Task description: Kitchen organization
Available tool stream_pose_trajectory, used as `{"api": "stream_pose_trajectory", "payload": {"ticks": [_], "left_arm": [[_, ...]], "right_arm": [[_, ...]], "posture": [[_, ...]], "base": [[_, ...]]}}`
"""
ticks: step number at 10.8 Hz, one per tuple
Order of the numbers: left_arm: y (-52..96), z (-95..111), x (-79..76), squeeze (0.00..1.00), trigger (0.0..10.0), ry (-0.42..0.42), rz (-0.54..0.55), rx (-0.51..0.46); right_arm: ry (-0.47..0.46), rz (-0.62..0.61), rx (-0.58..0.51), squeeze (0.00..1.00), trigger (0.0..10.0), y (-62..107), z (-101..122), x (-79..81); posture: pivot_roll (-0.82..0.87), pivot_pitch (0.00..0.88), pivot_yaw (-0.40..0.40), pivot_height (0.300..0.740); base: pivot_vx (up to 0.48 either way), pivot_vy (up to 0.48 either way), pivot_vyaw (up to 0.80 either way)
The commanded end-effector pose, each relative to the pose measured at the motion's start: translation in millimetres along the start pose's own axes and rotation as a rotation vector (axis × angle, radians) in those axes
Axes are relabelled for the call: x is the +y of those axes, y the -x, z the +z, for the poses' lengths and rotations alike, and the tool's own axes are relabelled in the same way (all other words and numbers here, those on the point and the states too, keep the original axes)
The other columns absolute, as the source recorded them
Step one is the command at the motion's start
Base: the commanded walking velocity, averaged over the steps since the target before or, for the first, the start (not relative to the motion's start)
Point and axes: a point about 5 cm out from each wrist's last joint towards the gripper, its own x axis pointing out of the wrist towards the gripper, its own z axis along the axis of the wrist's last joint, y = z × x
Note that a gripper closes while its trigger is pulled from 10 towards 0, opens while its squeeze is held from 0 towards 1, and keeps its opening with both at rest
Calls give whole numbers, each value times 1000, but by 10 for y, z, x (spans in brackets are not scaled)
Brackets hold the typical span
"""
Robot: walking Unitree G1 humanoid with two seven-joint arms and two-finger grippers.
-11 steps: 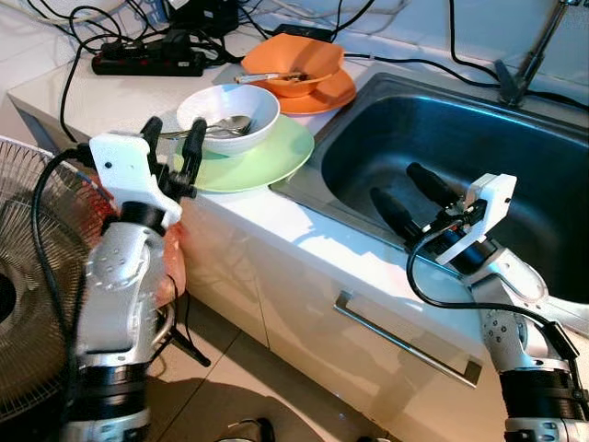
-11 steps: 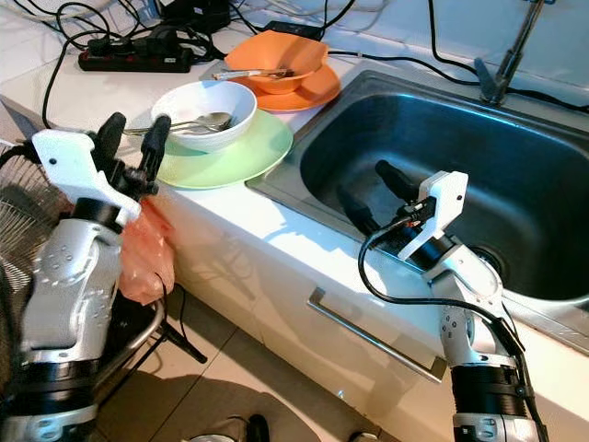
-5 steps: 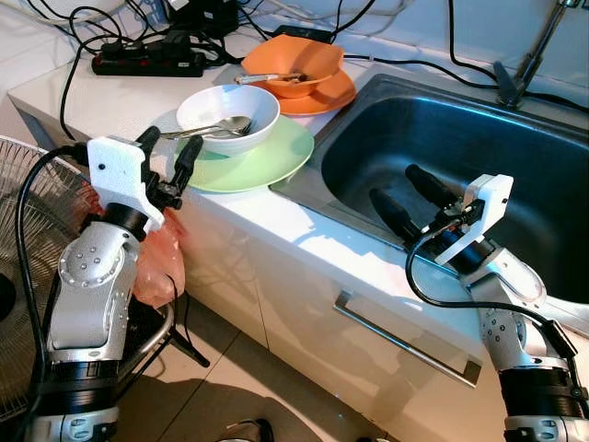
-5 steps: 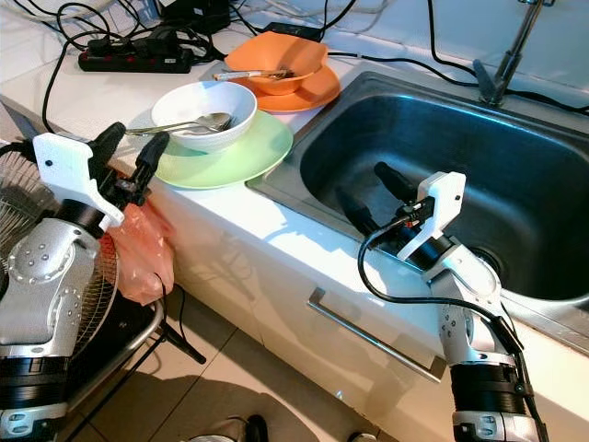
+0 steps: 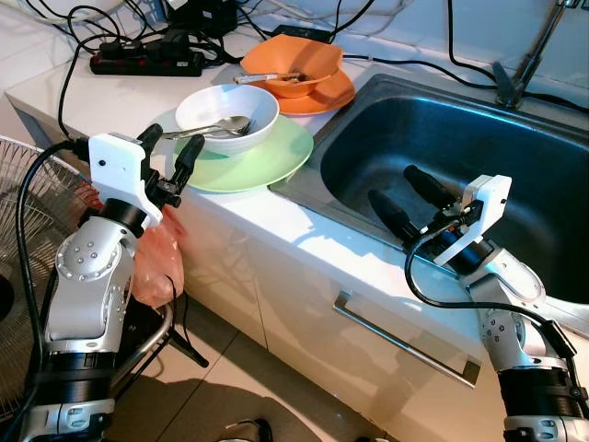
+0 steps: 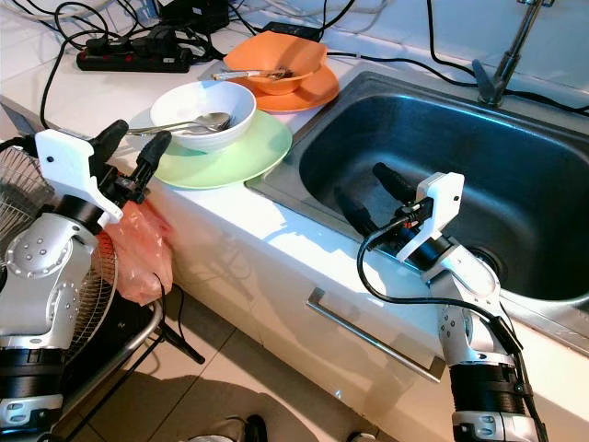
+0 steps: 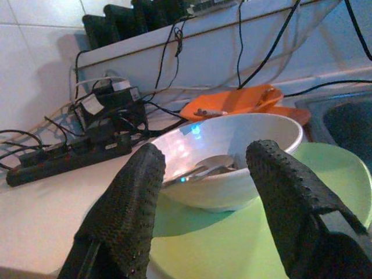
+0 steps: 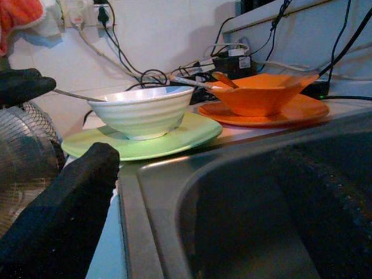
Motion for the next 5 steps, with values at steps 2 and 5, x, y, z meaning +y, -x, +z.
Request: {"api": "stream_pose_trajectory", "payload": {"ticks": [2,5], "left_arm": [[-32,30,66,0,10000,-17,1,-9],[-36,-2,125,0,10000,-11,31,-8]], "right_arm": [[-21,-4,22,0,10000,32,-78,5],[-17,-5,24,0,10000,36,-76,-3]], "posture": [[64,117,61,740],[63,110,58,740]], "base": [[0,0,0],[0,0,0]]}}
